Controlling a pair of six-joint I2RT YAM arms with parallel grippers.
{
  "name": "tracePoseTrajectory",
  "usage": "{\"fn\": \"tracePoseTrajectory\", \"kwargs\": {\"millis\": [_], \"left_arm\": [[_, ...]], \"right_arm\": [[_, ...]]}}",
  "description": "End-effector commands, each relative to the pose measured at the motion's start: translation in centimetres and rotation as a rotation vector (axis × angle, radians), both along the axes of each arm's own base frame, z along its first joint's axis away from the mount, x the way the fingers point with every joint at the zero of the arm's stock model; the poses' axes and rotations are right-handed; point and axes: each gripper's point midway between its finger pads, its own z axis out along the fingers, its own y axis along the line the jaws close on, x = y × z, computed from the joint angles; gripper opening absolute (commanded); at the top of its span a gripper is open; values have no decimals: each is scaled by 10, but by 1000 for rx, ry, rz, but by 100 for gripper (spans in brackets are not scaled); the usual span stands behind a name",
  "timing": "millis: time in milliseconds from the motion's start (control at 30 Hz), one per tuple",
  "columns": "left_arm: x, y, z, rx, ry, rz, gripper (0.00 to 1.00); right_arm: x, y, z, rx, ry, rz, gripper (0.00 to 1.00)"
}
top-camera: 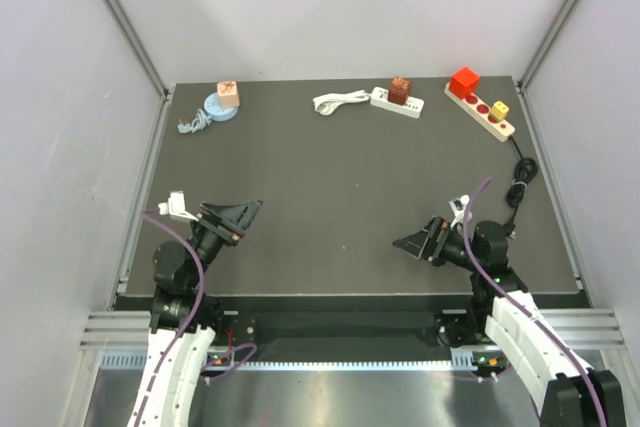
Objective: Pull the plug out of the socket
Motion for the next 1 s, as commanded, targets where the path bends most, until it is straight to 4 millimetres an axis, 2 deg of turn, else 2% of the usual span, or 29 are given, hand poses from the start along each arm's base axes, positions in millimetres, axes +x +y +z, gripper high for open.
{"fn": "tracePoseTrajectory", "kwargs": {"millis": [0, 33, 100, 167, 200, 300, 367, 400, 433, 467, 500, 533, 567, 600, 633, 700, 733, 767, 800, 833, 867, 900, 933, 967], "left_arm": [[10, 24, -33, 40, 229, 159, 98], [14, 25, -38, 48, 260, 164, 98], [18, 19, -32, 73, 223, 131, 98], [29, 18, -35, 85, 222, 128, 98], [37, 21, -26, 80, 177, 150, 98], [60, 32, -29, 116, 202, 232, 98], [81, 43, -30, 214, 238, 293, 98], [90, 50, -30, 245, 265, 332, 98], [102, 71, -56, 310, 386, 440, 98], [114, 78, -42, 326, 377, 480, 98], [122, 84, -41, 362, 379, 504, 98], [135, 91, -54, 442, 406, 512, 98], [151, 97, -32, 450, 356, 545, 98], [160, 100, -30, 461, 353, 554, 98], [172, 109, -39, 493, 377, 563, 97], [200, 117, -12, 493, 287, 594, 96], [213, 136, -24, 530, 316, 627, 93], [224, 145, -19, 540, 291, 653, 91], [241, 156, -25, 560, 311, 675, 89], [249, 175, -26, 577, 319, 712, 86], [258, 184, -28, 584, 318, 728, 84], [271, 191, -42, 592, 327, 720, 80], [280, 210, -37, 592, 315, 746, 77], [287, 216, -41, 588, 310, 743, 75]], "right_arm": [[12, -6, 5, -72, -53, -17, 100], [12, -6, 7, -75, -58, -9, 100], [13, -7, 7, -91, -56, -1, 100], [15, -8, 11, -115, -77, 4, 100], [14, -8, 11, -120, -72, 7, 100], [17, -12, 16, -162, -92, 3, 100], [19, -15, 16, -197, -108, -4, 100], [19, -16, 18, -207, -111, -4, 100], [19, -17, 20, -219, -112, -2, 100], [20, -18, 21, -234, -127, 2, 100], [20, -19, 23, -239, -134, 4, 100], [22, -19, 27, -242, -148, 0, 100], [21, -19, 29, -247, -160, 4, 100], [22, -20, 33, -248, -173, 2, 100], [22, -19, 34, -248, -180, 5, 100], [23, -19, 39, -247, -196, 4, 100], [22, -18, 42, -241, -204, 10, 100], [22, -18, 45, -236, -213, 11, 100], [22, -17, 49, -229, -221, 14, 100], [20, -15, 52, -221, -228, 23, 100], [20, -15, 54, -218, -235, 26, 100], [19, -14, 57, -214, -237, 29, 100], [18, -14, 59, -213, -241, 34, 100], [18, -14, 61, -216, -250, 35, 100]]}}
